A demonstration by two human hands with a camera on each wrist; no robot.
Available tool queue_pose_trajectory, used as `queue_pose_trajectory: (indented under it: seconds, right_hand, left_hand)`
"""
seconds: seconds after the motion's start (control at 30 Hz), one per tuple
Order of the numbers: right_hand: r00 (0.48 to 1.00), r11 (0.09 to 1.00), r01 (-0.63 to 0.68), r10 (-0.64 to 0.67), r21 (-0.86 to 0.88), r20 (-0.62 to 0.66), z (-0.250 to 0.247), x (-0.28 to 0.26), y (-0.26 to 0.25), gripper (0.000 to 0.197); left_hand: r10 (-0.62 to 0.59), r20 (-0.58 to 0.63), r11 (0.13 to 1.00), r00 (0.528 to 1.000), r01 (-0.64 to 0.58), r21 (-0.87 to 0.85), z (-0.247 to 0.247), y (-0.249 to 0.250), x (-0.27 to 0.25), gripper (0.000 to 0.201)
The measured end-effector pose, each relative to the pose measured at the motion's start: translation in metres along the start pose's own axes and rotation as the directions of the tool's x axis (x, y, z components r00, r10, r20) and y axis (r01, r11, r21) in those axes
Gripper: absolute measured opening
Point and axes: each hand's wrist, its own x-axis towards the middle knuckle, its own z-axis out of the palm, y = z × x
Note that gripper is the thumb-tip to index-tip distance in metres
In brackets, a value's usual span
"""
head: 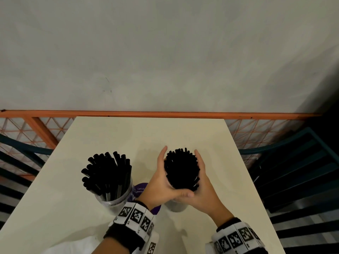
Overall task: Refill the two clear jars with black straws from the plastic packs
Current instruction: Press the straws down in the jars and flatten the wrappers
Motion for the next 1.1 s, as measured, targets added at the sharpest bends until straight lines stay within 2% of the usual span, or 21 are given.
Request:
queue_pose_trajectory:
  seconds: [0.07,0.17,0.27,0.37,0.47,0.53,0.63,0.7,0.77,0.8,0.83,0.9,0.93,0.97,1.03,1.07,1.1]
  right_hand:
    - [1.0,1.0,-0.013,0.012,-0.027,-0.022,0.005,0.007,-0.003,0.117]
    - [0.994,0.999,-0.028,0.023,-0.04,-0.107,0.008,0.014,-0.011,0.088]
    - [0.985,0.998,0.042,-0.051,-0.056,-0.166,0.008,0.016,-0.012,0.069]
    - [0.987,0.998,0.031,-0.039,-0.056,-0.156,0.01,0.013,-0.014,0.069]
    - [0.994,0.985,0.036,-0.053,-0.17,-0.095,0.012,0.015,-0.014,0.063]
    - [0.995,0.97,0.064,-0.081,-0.237,-0.065,0.01,0.015,-0.007,0.073]
    - [0.992,0.982,0.003,-0.027,-0.187,-0.127,0.004,0.001,0.012,0.114]
    - [0.983,0.99,-0.108,0.092,-0.093,-0.161,0.005,-0.021,0.023,0.129]
    - [0.948,0.965,-0.263,0.262,0.021,-0.179,0.006,-0.045,0.036,0.137]
    - [0.926,0.94,-0.342,0.337,0.001,-0.173,0.009,-0.056,0.043,0.136]
    - [0.904,0.911,-0.41,0.399,-0.043,-0.154,0.011,-0.065,0.049,0.126]
    - [0.877,0.872,-0.476,0.462,-0.11,-0.13,0.021,-0.077,0.058,0.077]
    - [0.884,0.872,-0.467,0.455,-0.147,-0.109,0.029,-0.079,0.057,0.052]
    - [0.906,0.886,-0.423,0.418,-0.189,-0.067,0.037,-0.079,0.052,0.041]
    - [0.949,0.921,-0.293,0.312,-0.255,0.036,0.057,-0.073,0.036,0.056]
    - [0.962,0.936,-0.237,0.263,-0.261,0.069,0.068,-0.069,0.025,0.057]
    - [0.975,0.949,-0.181,0.208,-0.258,0.081,0.08,-0.063,0.013,0.047]
  left_hand:
    - [-0.001,-0.043,1.0,0.999,0.002,0.012,0.009,0.0,0.003,0.122]
    - [0.024,-0.135,1.0,0.991,-0.023,0.008,0.016,0.001,0.003,0.097]
    - [0.077,-0.189,0.997,0.979,-0.072,0.033,0.017,0.004,0.003,0.077]
    - [0.073,-0.201,0.997,0.977,-0.069,0.024,0.017,0.002,0.002,0.075]
    - [0.034,-0.192,0.999,0.981,-0.03,0.027,0.016,-0.002,0.0,0.083]
    - [0.006,-0.165,1.0,0.986,-0.001,0.031,0.012,-0.001,-0.002,0.094]
    - [-0.021,-0.144,0.997,0.989,0.031,0.067,0.001,-0.002,-0.014,0.116]
    - [-0.078,-0.137,0.989,0.988,0.094,0.117,-0.01,-0.007,-0.029,0.133]
    - [-0.143,-0.122,0.965,0.982,0.166,0.204,-0.02,-0.012,-0.051,0.135]
    - [-0.157,-0.112,0.95,0.981,0.181,0.255,-0.024,-0.015,-0.064,0.129]
    - [-0.144,-0.1,0.94,0.985,0.167,0.296,-0.028,-0.017,-0.076,0.118]
    - [-0.058,-0.115,0.949,0.992,0.09,0.302,-0.034,-0.012,-0.096,0.084]
    - [0.007,-0.148,0.956,0.989,0.037,0.29,-0.037,-0.005,-0.105,0.069]
    - [0.088,-0.209,0.957,0.974,-0.024,0.289,-0.041,0.002,-0.112,0.056]
    - [0.262,-0.381,0.932,0.887,-0.131,0.337,-0.052,0.014,-0.124,0.03]
    - [0.317,-0.466,0.921,0.826,-0.152,0.358,-0.06,0.019,-0.128,0.019]
    - [0.344,-0.541,0.917,0.767,-0.149,0.371,-0.068,0.021,-0.131,0.015]
